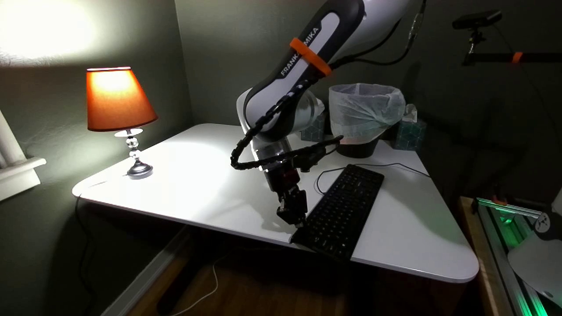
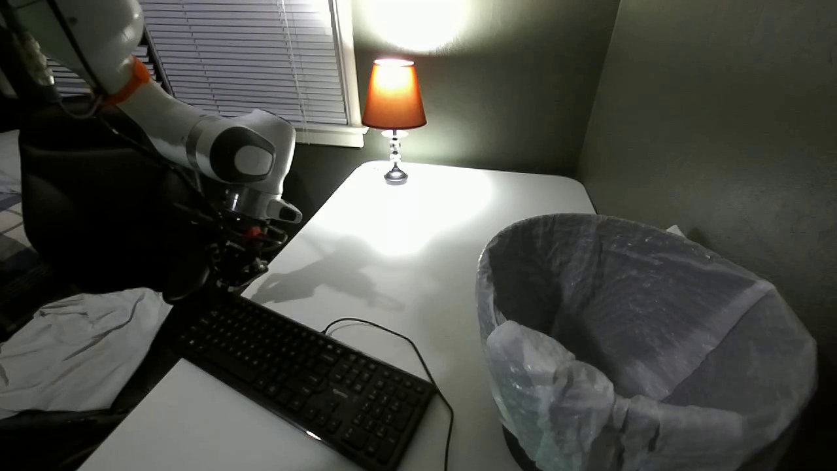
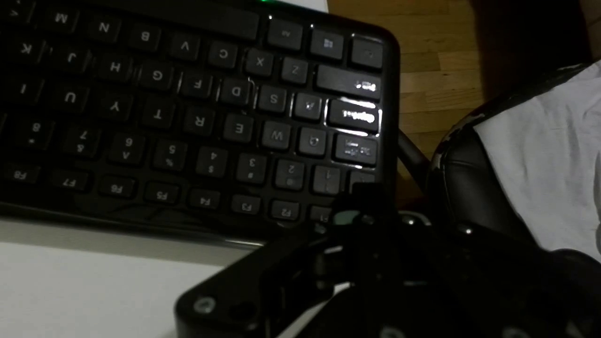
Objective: Press a key at the far left end of the keyboard
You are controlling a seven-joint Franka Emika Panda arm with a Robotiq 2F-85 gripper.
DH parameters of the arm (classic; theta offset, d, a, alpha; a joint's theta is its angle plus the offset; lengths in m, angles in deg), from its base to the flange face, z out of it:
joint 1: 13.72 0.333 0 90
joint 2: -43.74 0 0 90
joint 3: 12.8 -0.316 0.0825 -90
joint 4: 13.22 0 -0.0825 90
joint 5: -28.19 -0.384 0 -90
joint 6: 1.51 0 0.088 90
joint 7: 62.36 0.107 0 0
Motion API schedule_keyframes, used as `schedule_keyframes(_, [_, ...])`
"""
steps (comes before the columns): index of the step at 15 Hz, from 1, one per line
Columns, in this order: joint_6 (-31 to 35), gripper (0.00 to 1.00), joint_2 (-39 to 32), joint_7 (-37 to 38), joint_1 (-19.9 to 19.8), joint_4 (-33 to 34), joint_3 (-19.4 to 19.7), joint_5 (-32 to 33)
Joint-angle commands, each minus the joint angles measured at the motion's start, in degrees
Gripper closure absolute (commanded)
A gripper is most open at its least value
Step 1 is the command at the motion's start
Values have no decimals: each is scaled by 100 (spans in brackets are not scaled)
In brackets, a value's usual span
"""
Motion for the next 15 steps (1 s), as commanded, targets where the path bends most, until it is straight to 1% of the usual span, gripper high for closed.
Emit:
schedule_keyframes(1, [-213,100,-159,-27,-41,187,-50,51])
schedule_keyframes(15, [-79,100,177,113,65,-53,-32,189])
